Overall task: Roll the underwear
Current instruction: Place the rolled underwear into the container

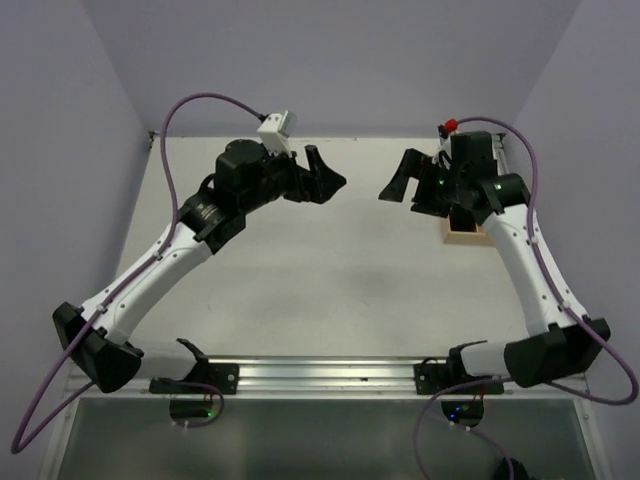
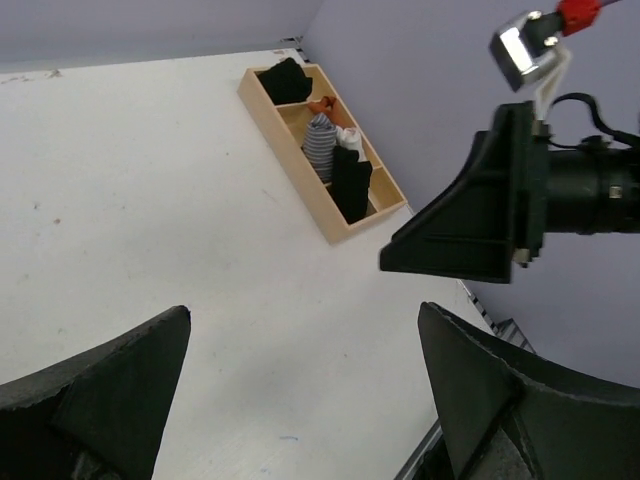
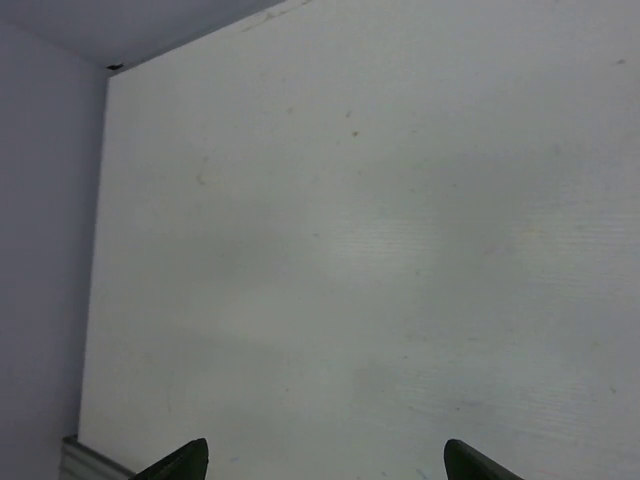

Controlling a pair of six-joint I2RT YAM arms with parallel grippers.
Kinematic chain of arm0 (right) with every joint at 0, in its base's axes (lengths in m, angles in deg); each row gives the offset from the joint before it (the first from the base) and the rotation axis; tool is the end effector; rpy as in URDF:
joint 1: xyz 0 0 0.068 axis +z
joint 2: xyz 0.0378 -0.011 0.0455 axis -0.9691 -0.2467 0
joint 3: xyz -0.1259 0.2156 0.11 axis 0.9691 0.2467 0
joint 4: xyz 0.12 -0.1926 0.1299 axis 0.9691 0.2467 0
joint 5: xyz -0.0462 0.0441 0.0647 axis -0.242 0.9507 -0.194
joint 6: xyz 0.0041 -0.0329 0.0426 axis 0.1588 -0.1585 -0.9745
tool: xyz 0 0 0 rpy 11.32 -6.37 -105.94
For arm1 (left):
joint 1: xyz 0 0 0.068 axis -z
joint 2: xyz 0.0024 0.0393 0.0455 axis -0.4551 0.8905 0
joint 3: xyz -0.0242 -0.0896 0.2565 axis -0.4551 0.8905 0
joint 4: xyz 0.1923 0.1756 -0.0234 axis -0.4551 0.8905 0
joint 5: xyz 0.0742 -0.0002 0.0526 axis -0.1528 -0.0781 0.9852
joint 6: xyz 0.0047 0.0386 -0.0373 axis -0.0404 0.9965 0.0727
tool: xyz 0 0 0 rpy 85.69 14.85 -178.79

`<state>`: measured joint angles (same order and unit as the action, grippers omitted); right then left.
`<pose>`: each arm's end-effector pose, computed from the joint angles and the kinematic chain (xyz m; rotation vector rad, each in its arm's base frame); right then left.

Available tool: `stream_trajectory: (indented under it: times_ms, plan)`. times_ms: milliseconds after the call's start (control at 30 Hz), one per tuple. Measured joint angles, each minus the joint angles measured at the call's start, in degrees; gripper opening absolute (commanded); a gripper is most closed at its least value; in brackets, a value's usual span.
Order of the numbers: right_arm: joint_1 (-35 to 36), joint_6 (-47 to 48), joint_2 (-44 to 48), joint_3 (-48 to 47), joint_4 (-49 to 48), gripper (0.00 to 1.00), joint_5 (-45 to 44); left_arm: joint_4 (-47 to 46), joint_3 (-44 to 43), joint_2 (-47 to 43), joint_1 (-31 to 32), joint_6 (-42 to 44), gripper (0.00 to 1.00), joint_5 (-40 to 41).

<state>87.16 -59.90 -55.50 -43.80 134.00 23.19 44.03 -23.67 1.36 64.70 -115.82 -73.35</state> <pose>0.2822 0.0674 0.3811 0.2360 2.4016 0.6834 0.2439 -0.1945 0.4227 0.2094 1.8766 -0.9854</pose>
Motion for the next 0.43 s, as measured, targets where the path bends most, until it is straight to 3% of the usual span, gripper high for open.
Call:
stream_trajectory:
  times_ms: [233,433]
  plan:
    - [4.0,-4.1,21.1,10.8,1.6,0.99,2.6,0.0,15.9,-17.3,0.0,-0.9,1.0,0.3]
    - [3.9,-4.3,25.7,11.5,4.4,0.99,2.6,-0.4,22.8,-22.8,0.0,-3.1,1.0,-1.7]
